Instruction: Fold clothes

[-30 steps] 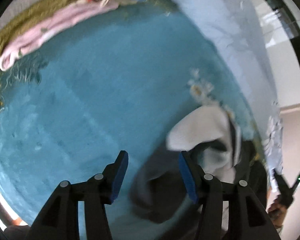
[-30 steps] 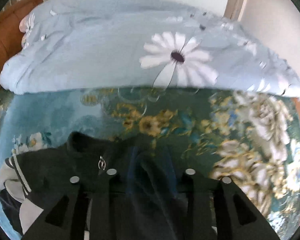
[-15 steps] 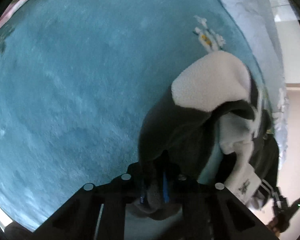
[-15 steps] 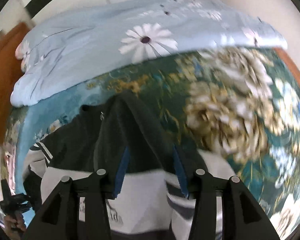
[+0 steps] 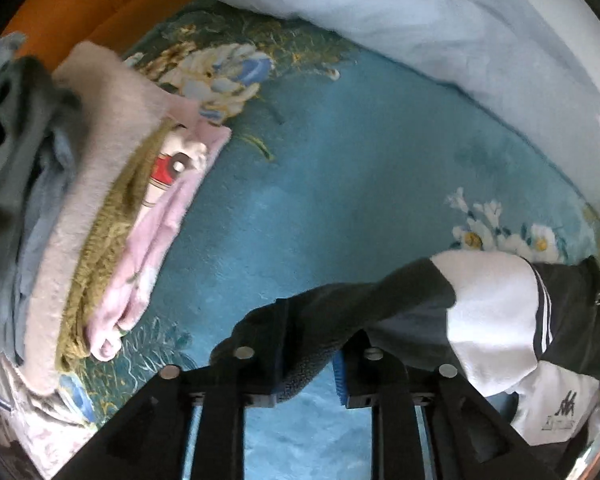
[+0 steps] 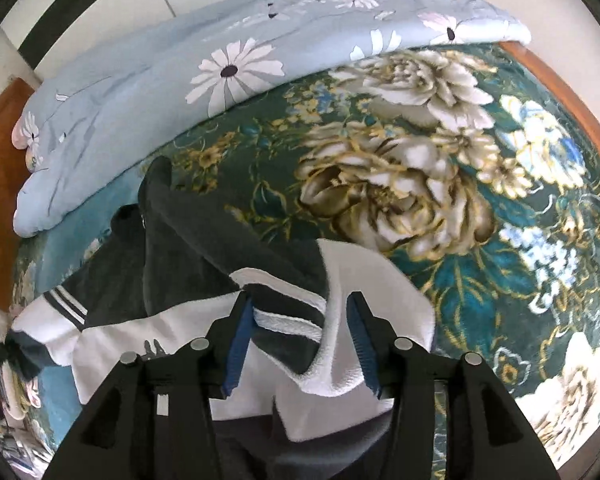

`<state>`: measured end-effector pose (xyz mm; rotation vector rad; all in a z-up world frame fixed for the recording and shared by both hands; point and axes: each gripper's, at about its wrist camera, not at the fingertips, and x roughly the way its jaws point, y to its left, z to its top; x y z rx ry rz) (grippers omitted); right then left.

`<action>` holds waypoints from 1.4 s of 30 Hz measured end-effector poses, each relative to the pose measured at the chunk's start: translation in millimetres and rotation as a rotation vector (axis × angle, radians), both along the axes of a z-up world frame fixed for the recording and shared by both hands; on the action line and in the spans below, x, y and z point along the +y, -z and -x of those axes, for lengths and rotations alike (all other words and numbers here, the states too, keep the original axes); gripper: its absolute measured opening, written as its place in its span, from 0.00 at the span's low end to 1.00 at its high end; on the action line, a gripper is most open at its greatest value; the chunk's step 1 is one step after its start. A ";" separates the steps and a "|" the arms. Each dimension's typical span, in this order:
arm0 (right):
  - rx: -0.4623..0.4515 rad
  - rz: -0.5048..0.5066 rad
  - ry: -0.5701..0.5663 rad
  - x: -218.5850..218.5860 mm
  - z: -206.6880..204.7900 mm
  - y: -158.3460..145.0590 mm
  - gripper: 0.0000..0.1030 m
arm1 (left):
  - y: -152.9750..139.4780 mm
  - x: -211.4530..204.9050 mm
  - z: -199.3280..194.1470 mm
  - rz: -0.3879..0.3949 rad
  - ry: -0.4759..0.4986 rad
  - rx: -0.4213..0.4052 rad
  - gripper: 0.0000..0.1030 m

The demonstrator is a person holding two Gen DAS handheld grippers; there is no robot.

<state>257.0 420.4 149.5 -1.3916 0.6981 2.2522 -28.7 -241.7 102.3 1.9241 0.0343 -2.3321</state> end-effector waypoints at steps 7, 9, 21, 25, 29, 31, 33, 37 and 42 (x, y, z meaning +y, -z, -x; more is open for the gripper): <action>-0.035 -0.057 -0.014 16.6 -33.6 -7.5 0.57 | -2.0 25.4 -16.2 0.078 0.071 0.032 0.61; -0.069 -0.045 -0.067 13.9 -38.7 -2.2 0.58 | -7.5 28.3 -25.1 0.101 0.056 0.053 0.61; -0.168 0.059 -0.311 -80.5 -54.7 74.4 0.62 | -12.1 125.1 -137.3 -0.350 -0.101 0.201 0.62; -0.186 -0.007 -0.280 -77.0 -58.5 73.9 0.06 | 4.8 162.6 -158.9 -0.416 -0.031 0.133 0.62; -0.081 -0.067 -0.192 -22.8 -72.7 28.1 0.05 | 8.9 161.0 -168.2 -0.385 -0.050 0.115 0.62; -0.056 -0.147 -0.118 22.8 -80.1 -0.2 0.05 | 10.3 154.8 -168.4 -0.394 -0.087 0.113 0.62; -0.061 -0.251 0.010 84.1 -83.1 -22.3 0.05 | 9.9 153.7 -169.5 -0.417 -0.120 0.121 0.62; -0.083 -0.309 0.190 175.2 -75.5 -37.5 0.05 | 9.1 158.7 -174.3 -0.427 -0.117 0.134 0.62; -0.130 -0.303 0.233 208.4 -49.8 -21.2 0.05 | 15.4 146.7 -184.5 -0.452 -0.145 0.150 0.62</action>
